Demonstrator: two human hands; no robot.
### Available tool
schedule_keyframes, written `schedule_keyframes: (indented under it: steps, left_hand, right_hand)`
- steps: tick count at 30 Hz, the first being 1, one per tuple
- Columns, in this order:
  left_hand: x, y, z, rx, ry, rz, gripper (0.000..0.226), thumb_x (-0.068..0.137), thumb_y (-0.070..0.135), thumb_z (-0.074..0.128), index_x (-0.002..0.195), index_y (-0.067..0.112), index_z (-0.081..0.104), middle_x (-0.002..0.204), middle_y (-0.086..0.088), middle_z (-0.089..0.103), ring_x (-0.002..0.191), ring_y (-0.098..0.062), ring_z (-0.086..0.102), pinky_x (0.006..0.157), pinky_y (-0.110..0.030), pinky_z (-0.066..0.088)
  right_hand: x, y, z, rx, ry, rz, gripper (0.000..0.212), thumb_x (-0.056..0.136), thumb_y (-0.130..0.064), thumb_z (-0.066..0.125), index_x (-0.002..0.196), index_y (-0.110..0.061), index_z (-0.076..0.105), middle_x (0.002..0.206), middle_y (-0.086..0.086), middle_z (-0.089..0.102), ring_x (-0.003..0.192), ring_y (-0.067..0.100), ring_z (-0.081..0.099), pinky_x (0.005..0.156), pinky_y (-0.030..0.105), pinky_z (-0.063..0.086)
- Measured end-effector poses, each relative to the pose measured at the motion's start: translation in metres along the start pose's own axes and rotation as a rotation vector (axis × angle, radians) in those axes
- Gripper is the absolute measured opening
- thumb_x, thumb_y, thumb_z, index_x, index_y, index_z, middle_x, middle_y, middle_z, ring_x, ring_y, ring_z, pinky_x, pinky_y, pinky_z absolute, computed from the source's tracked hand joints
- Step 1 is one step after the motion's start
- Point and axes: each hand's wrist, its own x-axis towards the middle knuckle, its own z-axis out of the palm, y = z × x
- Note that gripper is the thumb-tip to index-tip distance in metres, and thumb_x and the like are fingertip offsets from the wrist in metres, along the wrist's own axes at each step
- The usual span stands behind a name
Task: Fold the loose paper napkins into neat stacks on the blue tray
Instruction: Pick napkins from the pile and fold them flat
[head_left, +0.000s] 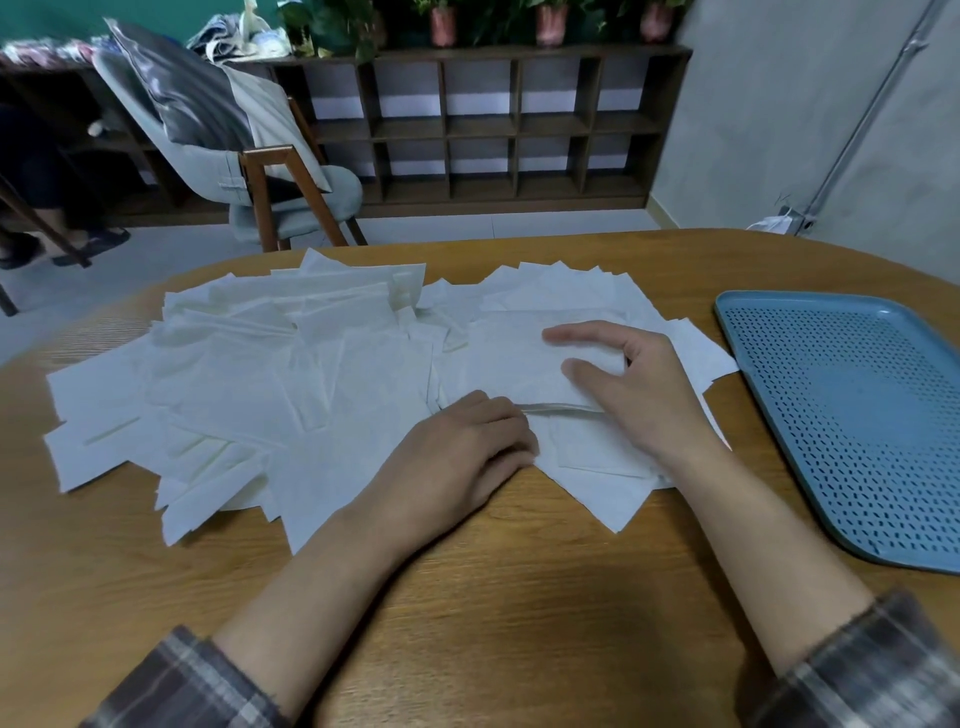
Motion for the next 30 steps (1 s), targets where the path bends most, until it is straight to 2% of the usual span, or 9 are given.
schedule_keyframes:
  steps: [3, 6, 11, 16, 21, 24, 26, 28, 30]
  left_hand:
    - [-0.001, 0.002, 0.002, -0.129, -0.036, -0.008, 0.019, 0.102, 0.04, 0.067, 0.116, 0.031, 0.075, 0.115, 0.02, 0.065, 0.112, -0.006, 0.058, 0.092, -0.035, 0.052]
    - [0.0, 0.008, 0.007, -0.092, -0.006, 0.018, 0.015, 0.105, 0.034, 0.064, 0.11, 0.029, 0.077, 0.11, 0.017, 0.065, 0.109, -0.005, 0.06, 0.089, -0.037, 0.054]
    - [0.002, 0.015, 0.008, 0.043, -0.005, 0.107, 0.015, 0.111, 0.027, 0.054, 0.105, 0.022, 0.067, 0.107, 0.012, 0.062, 0.1, -0.012, 0.057, 0.082, -0.036, 0.052]
    - [0.001, 0.018, 0.002, 0.01, 0.026, 0.099, 0.011, 0.111, 0.023, 0.053, 0.108, 0.018, 0.063, 0.109, 0.008, 0.059, 0.098, -0.015, 0.055, 0.084, -0.037, 0.05]
    - [-0.002, 0.019, -0.012, -0.08, 0.154, 0.005, 0.01, 0.111, 0.021, 0.051, 0.112, 0.021, 0.061, 0.114, 0.011, 0.062, 0.107, -0.015, 0.056, 0.094, -0.034, 0.044]
    - [-0.006, 0.02, -0.016, -0.223, 0.181, -0.114, 0.01, 0.11, 0.021, 0.052, 0.111, 0.024, 0.061, 0.101, 0.015, 0.066, 0.09, -0.006, 0.06, 0.08, -0.015, 0.039]
    - [-0.007, 0.021, -0.02, -0.317, 0.229, -0.17, 0.009, 0.108, 0.014, 0.056, 0.107, 0.02, 0.063, 0.094, 0.016, 0.068, 0.083, -0.003, 0.062, 0.075, -0.01, 0.039]
    - [-0.007, 0.02, -0.023, -0.389, 0.279, -0.223, 0.011, 0.107, 0.014, 0.058, 0.106, 0.021, 0.066, 0.095, 0.017, 0.07, 0.091, -0.004, 0.066, 0.077, -0.011, 0.043]
    - [-0.006, 0.019, -0.027, -0.446, 0.318, -0.275, 0.01, 0.106, 0.017, 0.061, 0.105, 0.024, 0.069, 0.096, 0.015, 0.072, 0.095, -0.009, 0.068, 0.077, -0.017, 0.048]
  right_hand:
    - [0.0, 0.0, 0.0, -0.002, -0.008, 0.001, 0.035, 0.096, 0.0, 0.066, 0.114, -0.026, 0.08, 0.117, -0.025, 0.075, 0.119, -0.013, 0.06, 0.103, 0.005, 0.04]
    - [0.0, 0.001, 0.0, -0.004, -0.011, 0.004, 0.035, 0.096, 0.0, 0.067, 0.114, -0.027, 0.08, 0.118, -0.025, 0.075, 0.121, -0.012, 0.059, 0.105, 0.007, 0.04]
    - [0.0, 0.001, 0.001, -0.021, -0.017, 0.003, 0.035, 0.096, -0.001, 0.067, 0.115, -0.027, 0.08, 0.119, -0.025, 0.074, 0.122, -0.012, 0.059, 0.104, 0.005, 0.039]
    - [0.001, 0.001, 0.0, -0.026, -0.014, 0.012, 0.035, 0.096, 0.0, 0.066, 0.115, -0.027, 0.08, 0.12, -0.023, 0.074, 0.122, -0.011, 0.059, 0.104, 0.005, 0.04]
    - [-0.001, 0.001, 0.003, -0.02, 0.002, 0.029, 0.035, 0.097, -0.002, 0.066, 0.114, -0.029, 0.08, 0.117, -0.029, 0.073, 0.12, -0.014, 0.059, 0.103, 0.004, 0.039]
    - [0.001, 0.002, 0.003, -0.042, 0.003, 0.035, 0.036, 0.096, -0.002, 0.066, 0.113, -0.031, 0.08, 0.117, -0.029, 0.073, 0.12, -0.014, 0.058, 0.104, 0.005, 0.04]
    - [0.001, 0.002, 0.002, -0.04, -0.001, 0.043, 0.036, 0.096, -0.001, 0.066, 0.113, -0.03, 0.08, 0.117, -0.028, 0.074, 0.12, -0.014, 0.059, 0.104, 0.006, 0.041]
    - [0.0, -0.003, 0.002, -0.013, -0.007, 0.048, 0.032, 0.098, -0.005, 0.066, 0.111, -0.029, 0.081, 0.117, -0.026, 0.075, 0.12, -0.014, 0.059, 0.099, 0.003, 0.041]
    - [-0.001, -0.009, 0.002, 0.064, -0.012, 0.091, 0.022, 0.102, -0.019, 0.064, 0.108, -0.028, 0.082, 0.116, -0.024, 0.075, 0.119, -0.011, 0.06, 0.098, 0.01, 0.045]
